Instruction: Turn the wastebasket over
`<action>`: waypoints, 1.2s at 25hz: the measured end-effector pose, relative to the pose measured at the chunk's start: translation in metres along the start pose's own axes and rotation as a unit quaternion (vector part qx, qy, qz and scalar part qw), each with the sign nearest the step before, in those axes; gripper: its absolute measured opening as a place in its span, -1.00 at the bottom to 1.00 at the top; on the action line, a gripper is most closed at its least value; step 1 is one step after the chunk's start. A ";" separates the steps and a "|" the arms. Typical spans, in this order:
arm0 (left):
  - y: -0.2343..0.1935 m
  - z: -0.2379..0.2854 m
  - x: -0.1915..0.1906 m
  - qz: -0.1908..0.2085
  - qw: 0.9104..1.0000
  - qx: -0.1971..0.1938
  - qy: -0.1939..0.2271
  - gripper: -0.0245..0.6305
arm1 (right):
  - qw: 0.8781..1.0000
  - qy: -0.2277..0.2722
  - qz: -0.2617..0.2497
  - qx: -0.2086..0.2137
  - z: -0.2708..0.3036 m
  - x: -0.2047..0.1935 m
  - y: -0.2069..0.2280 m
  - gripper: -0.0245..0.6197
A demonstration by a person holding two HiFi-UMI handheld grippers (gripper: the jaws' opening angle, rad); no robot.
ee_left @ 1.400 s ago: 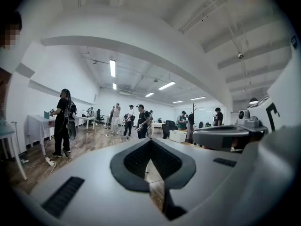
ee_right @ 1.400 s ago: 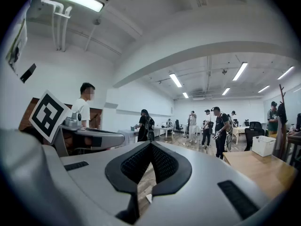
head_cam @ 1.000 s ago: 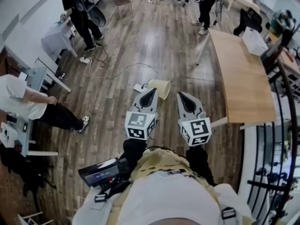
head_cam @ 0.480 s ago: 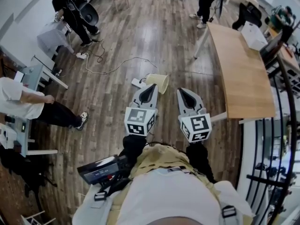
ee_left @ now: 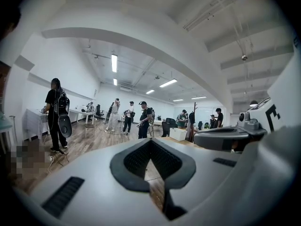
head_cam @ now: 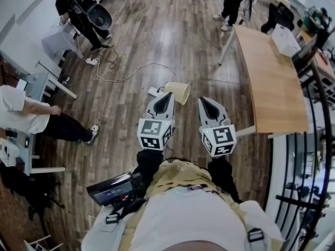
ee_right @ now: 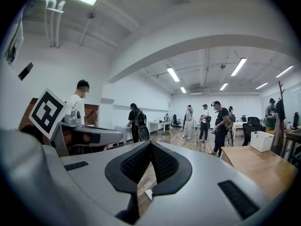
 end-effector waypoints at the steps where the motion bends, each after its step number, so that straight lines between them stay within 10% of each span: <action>1: -0.002 0.000 0.000 0.000 1.000 -0.001 0.000 -0.92 | 1.000 0.000 0.000 -0.002 0.001 0.001 -0.001 -0.86; 30: -0.077 -0.030 -0.041 -0.031 0.998 -0.005 -0.045 -0.92 | 1.000 -0.028 0.015 0.000 0.053 -0.020 -0.077 -0.86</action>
Point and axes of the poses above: the fingertips, and each gripper's own axes: z forward along the fingers, y to its right, x out of its top, the point moved 10 cm from there along -z, backward along the fingers, and after that the axes turned 9 degrees about -y, right-handed, at the moved point
